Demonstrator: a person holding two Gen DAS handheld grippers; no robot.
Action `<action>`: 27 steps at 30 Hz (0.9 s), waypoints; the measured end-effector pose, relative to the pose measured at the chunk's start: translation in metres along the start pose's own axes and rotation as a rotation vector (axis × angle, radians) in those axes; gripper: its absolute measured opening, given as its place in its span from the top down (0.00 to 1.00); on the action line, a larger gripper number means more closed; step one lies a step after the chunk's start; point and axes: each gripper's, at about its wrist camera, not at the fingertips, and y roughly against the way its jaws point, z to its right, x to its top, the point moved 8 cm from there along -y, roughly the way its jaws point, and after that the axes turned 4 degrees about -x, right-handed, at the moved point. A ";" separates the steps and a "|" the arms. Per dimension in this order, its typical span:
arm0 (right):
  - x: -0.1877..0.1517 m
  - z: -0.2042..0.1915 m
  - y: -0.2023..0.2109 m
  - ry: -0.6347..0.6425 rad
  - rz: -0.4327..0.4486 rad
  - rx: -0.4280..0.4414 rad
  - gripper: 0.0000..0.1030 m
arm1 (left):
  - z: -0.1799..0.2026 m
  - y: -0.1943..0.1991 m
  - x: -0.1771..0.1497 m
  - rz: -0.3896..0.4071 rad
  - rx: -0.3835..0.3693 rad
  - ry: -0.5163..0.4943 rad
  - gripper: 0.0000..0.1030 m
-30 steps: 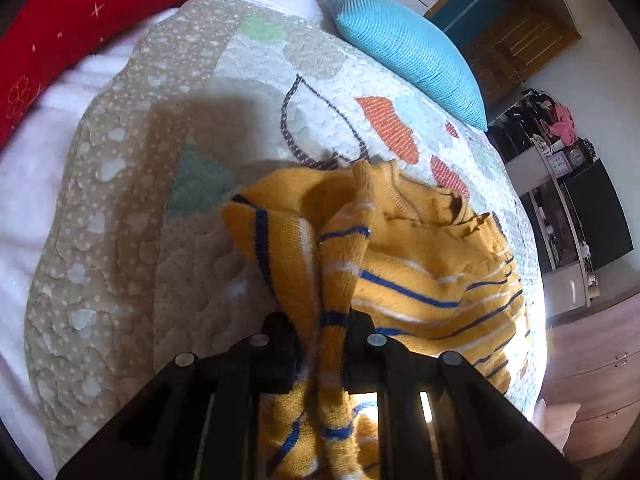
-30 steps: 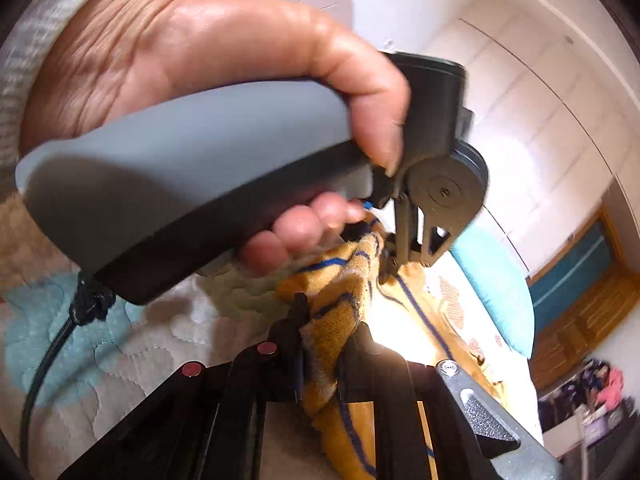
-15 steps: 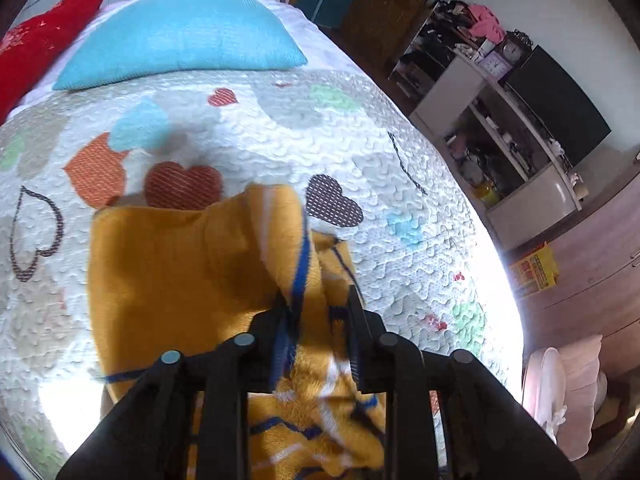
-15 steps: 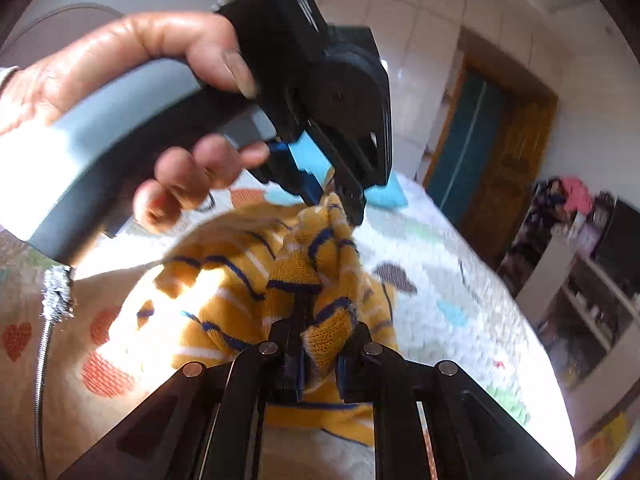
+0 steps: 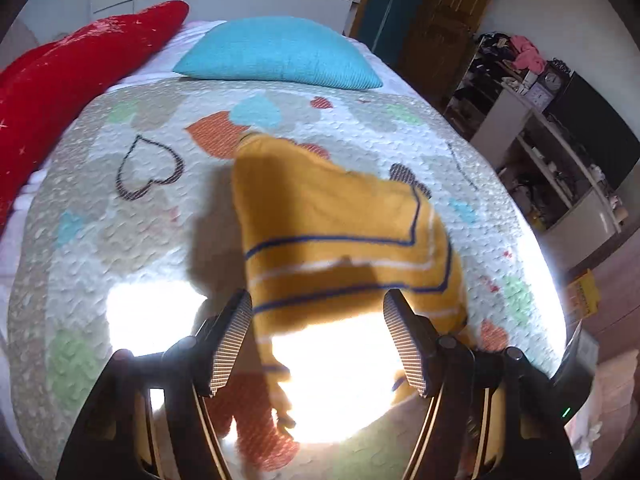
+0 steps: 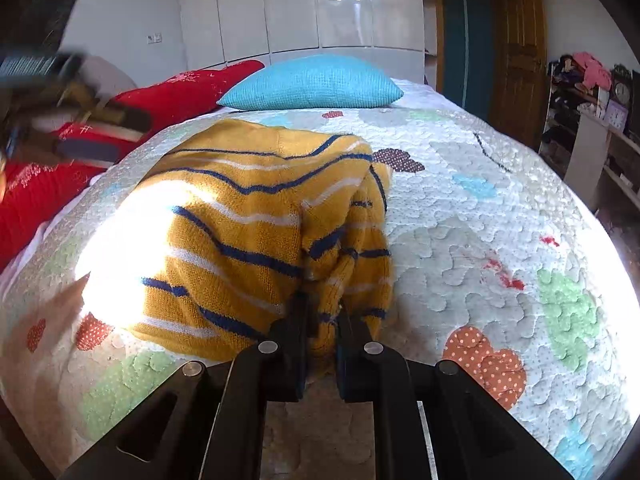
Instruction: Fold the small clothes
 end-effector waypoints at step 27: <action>0.078 0.034 -0.025 -0.418 -0.074 0.424 0.93 | -0.036 -0.024 -0.135 0.126 0.199 -0.015 0.02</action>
